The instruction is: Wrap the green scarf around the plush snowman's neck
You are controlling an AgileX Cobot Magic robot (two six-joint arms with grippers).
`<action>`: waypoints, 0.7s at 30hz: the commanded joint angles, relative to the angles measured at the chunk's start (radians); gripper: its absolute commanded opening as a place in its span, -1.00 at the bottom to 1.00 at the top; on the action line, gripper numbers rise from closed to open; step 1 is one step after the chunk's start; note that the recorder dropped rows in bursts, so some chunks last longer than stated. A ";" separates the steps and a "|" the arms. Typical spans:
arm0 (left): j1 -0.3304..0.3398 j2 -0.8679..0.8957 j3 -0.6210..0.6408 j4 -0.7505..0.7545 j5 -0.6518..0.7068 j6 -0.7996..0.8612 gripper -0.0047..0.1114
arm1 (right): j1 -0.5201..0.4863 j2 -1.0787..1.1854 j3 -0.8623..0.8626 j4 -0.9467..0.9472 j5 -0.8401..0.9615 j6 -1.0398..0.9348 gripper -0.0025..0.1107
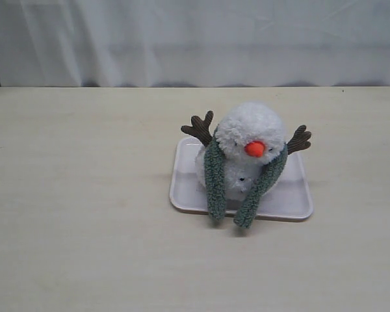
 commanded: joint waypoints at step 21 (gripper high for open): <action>-0.001 -0.002 0.003 0.001 -0.012 0.000 -0.92 | -0.004 -0.005 0.100 -0.018 -0.346 -0.007 -0.14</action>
